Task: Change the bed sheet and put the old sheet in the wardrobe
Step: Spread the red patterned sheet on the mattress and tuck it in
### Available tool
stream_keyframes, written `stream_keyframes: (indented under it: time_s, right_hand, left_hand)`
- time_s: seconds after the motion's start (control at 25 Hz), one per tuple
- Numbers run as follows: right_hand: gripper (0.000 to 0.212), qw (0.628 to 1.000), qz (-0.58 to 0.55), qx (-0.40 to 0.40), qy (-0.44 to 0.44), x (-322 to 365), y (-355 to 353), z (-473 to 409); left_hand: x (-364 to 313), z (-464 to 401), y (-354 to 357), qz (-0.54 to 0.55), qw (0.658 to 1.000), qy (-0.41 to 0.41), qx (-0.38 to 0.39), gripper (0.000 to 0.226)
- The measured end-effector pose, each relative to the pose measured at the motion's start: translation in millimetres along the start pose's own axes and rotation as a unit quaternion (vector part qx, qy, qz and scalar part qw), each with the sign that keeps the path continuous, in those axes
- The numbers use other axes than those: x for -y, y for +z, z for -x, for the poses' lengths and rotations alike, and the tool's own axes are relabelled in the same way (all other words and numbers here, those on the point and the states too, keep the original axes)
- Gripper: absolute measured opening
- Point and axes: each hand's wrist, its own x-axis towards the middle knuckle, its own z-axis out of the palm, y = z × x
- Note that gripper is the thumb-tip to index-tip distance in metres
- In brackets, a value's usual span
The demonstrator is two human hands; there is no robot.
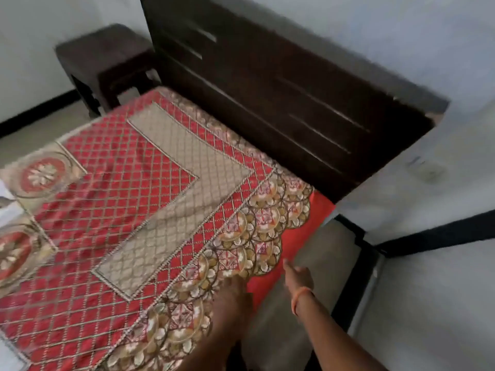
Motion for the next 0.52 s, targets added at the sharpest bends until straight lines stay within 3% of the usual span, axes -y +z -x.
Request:
stream_keyframes:
  time_s: [0.12, 0.24, 0.4, 0.52]
  right_hand:
    - [0.071, 0.997, -0.02, -0.07, -0.006, 10.7, 23.1, -49.1]
    - [0.071, 0.983, -0.08, -0.167, 0.002, 23.5, 35.4, -85.0]
    - [0.092, 0.985, -0.094, -0.124, 0.081, 33.5, 30.9, -105.5]
    - [0.072, 0.99, -0.086, -0.112, -0.001, 32.2, 26.1, -113.1]
  left_hand:
    - [-8.6, -42.1, 39.3, -0.181, 0.981, 0.06, 0.018, 0.06]
    - [-14.8, -73.2, 65.3, -0.286, 0.957, 0.047, 0.03, 0.082]
    - [-21.4, -83.1, 74.5, -0.318, 0.945, 0.058, 0.057, 0.064]
    - [-25.2, -79.1, 75.3, -0.315, 0.946, 0.069, 0.036, 0.037]
